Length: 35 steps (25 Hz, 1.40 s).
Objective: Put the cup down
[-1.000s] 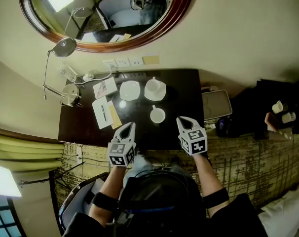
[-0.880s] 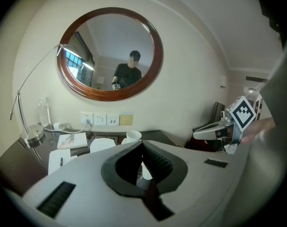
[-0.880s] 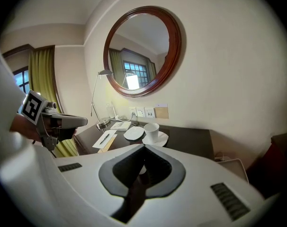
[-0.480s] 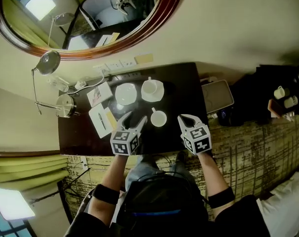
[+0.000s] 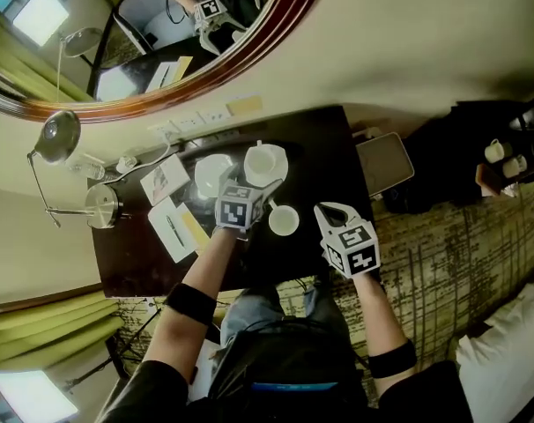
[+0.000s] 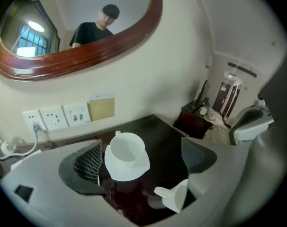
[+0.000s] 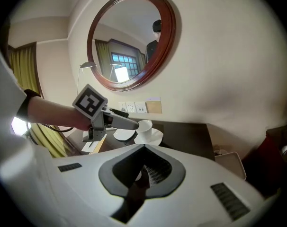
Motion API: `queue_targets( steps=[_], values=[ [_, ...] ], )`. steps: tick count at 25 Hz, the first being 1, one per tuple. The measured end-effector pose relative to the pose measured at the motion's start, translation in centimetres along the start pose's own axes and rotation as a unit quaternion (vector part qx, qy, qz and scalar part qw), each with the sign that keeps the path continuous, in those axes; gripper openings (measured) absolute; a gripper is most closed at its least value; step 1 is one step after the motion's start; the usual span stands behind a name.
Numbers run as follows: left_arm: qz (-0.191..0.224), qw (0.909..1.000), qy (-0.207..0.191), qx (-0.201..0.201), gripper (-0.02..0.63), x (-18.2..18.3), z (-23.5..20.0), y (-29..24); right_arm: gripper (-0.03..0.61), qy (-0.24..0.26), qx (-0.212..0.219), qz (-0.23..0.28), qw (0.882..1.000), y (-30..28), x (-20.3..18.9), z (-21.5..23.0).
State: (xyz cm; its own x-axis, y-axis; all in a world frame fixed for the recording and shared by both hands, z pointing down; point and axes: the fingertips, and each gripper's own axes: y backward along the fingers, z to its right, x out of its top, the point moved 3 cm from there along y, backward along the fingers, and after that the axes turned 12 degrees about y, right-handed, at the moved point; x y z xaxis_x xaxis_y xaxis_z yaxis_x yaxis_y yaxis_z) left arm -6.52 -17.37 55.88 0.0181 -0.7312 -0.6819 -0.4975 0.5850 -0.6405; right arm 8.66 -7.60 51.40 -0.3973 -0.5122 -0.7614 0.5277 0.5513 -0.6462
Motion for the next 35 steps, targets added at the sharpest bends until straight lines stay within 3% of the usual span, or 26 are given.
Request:
queue_targets(
  steps=[9, 19, 20, 21, 22, 28, 35],
  values=[
    [-0.051, 0.998, -0.035, 0.013, 0.548, 0.0, -3.1, -6.6, 0.0, -0.025, -0.012, -0.006, 1.0, -1.3, -1.4, 0.0],
    [-0.115, 0.9899, -0.077, 0.029, 0.548, -0.8, -3.7, -9.8, 0.0, -0.046, -0.023, -0.013, 0.999, -0.7, -3.1, 0.1],
    [-0.123, 0.9888, -0.077, 0.033, 0.539, -1.0, -3.8, -9.9, 0.0, -0.048, -0.025, -0.013, 0.998, -0.5, -3.2, 0.2],
    [-0.13, 0.9873, -0.081, 0.042, 0.491, -1.1, -4.0, -9.9, 0.0, -0.049, -0.026, -0.013, 0.998, -0.4, -3.4, 0.3],
    [-0.133, 0.9859, -0.087, 0.051, 0.436, -1.0, -4.2, -9.8, 0.0, -0.049, -0.028, -0.013, 0.998, -0.2, -3.5, 0.5],
    [-0.143, 0.9846, -0.084, 0.057, 0.431, -1.2, -4.2, -9.5, 0.0, -0.054, -0.029, -0.014, 0.998, 0.5, -4.1, 0.7],
    [-0.123, 0.9889, -0.073, 0.039, 0.43, -0.4, -3.7, -7.3, 0.0, -0.047, -0.018, -0.012, 0.999, 0.6, -3.9, 0.2]
  ],
)
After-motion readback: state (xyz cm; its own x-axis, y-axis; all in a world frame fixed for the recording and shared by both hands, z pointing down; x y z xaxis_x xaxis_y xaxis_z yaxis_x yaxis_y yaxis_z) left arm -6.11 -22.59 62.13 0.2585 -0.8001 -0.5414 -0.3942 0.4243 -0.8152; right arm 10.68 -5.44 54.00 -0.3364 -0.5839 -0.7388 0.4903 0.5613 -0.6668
